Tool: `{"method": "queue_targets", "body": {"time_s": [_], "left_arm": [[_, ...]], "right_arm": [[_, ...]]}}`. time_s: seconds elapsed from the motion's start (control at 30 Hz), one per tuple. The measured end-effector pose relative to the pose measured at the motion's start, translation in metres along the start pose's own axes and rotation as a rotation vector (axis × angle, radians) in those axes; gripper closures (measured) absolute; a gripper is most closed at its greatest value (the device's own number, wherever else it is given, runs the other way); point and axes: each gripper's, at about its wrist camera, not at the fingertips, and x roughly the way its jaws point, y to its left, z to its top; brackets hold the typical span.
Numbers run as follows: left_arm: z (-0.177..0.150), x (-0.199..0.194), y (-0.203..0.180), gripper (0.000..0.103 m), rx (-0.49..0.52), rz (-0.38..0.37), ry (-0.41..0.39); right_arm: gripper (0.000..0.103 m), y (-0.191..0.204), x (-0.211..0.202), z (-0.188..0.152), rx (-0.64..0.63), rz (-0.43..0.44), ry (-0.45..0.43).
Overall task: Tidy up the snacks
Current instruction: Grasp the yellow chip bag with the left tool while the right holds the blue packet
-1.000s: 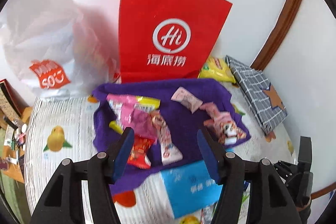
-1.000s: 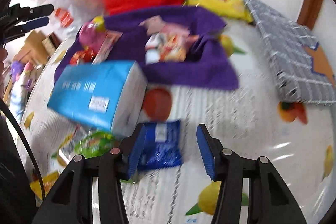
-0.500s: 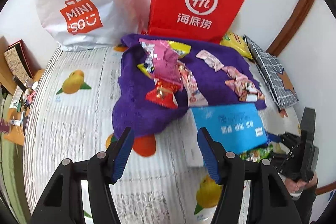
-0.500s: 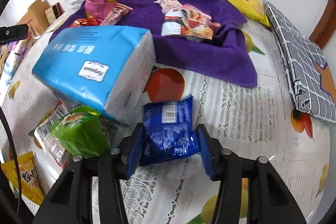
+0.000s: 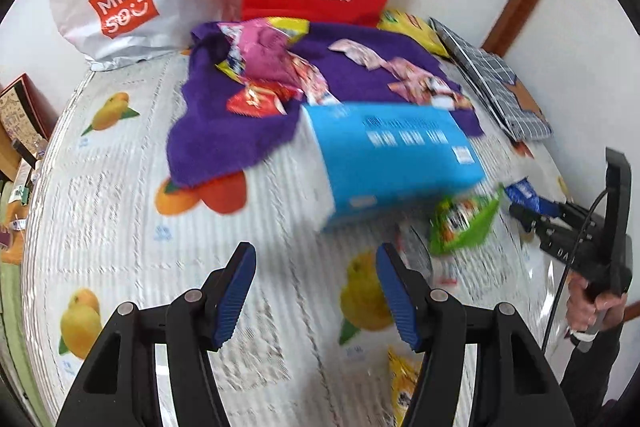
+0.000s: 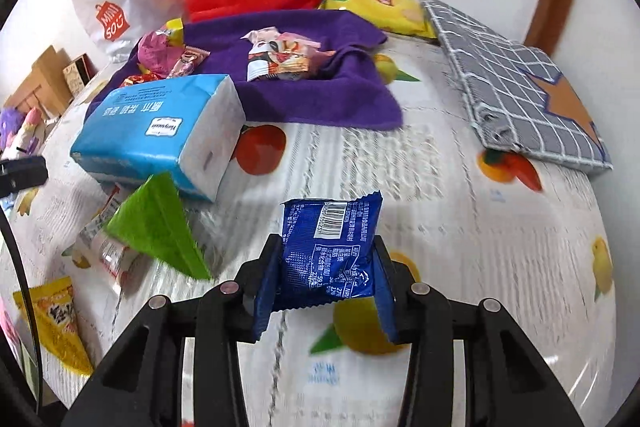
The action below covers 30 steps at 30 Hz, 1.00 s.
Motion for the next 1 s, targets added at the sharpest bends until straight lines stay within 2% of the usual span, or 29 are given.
{"method": "queue_targets", "body": {"time_s": [0.1, 0.27, 0.33, 0.6, 1.0], "left_arm": [[-0.014, -0.006, -0.011, 0.043, 0.021, -0.014, 0.0], [-0.038, -0.024, -0.028, 0.032, 0.055, -0.063, -0.036], [-0.047, -0.029, -0.034, 0.031, 0.068, -0.071, -0.047], [-0.084, -0.038, -0.048, 0.031, 0.076, -0.105, -0.064], [-0.115, -0.003, -0.055, 0.032, 0.039, -0.13, 0.008]], "right_arm": [[0.061, 0.001, -0.007, -0.008, 0.012, -0.002, -0.009], [0.061, 0.009, -0.021, -0.022, 0.013, -0.028, -0.032], [0.061, 0.013, -0.028, -0.028, -0.001, -0.053, -0.048], [0.061, 0.016, -0.052, -0.052, 0.03, -0.057, -0.091], [0.061, 0.01, -0.057, -0.08, 0.052, -0.075, -0.076]]}}
